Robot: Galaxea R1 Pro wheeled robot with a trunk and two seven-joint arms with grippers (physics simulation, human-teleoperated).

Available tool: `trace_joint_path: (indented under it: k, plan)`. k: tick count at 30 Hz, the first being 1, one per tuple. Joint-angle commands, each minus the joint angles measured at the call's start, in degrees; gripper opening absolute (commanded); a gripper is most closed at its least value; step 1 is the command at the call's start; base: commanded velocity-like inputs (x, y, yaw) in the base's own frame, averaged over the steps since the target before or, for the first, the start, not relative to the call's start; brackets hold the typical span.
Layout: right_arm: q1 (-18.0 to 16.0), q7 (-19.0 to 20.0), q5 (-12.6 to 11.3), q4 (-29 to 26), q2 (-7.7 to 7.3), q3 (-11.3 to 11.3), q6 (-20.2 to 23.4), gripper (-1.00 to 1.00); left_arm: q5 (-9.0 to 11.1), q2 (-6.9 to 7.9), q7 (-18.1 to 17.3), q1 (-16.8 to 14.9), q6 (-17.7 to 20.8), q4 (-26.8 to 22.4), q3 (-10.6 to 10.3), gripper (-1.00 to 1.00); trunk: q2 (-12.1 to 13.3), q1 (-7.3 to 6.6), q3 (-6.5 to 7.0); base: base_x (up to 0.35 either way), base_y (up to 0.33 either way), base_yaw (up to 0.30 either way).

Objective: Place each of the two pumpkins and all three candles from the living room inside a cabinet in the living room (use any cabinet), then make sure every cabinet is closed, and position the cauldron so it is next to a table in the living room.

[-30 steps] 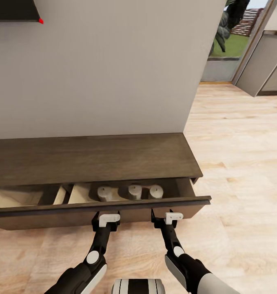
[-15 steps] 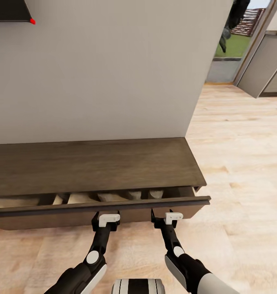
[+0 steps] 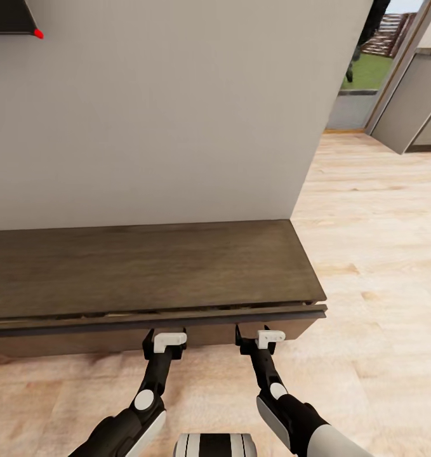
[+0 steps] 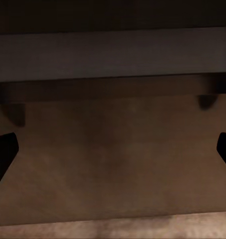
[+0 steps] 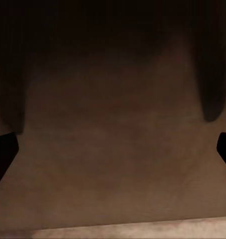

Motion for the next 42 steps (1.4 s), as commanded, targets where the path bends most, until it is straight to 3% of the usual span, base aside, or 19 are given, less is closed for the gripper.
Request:
trace_joint_path:
  k: [1, 30, 42]
  plan:
    - [-0.11, -0.48, -0.33, 0.02, -0.04, 0.44, -0.25, 1.00, 0.60, 0.08, 0.34, -0.08, -0.39, -0.01, -0.36, 1.00, -0.02, -0.01, -0.03, 0.041, 0.000, 0.000]
    - [-0.08, -0.48, -0.33, 0.02, -0.04, 0.44, -0.25, 1.00, 0.69, 0.07, 0.34, -0.08, -0.39, -0.01, -0.27, 1.00, -0.02, -0.01, -0.03, 0.052, 0.000, 0.000]
    - [-0.08, -0.48, -0.33, 0.02, -0.04, 0.44, -0.25, 1.00, 0.69, 0.08, 0.34, -0.08, -0.39, -0.01, -0.27, 1.00, -0.02, -0.01, -0.03, -0.256, 0.000, 0.000]
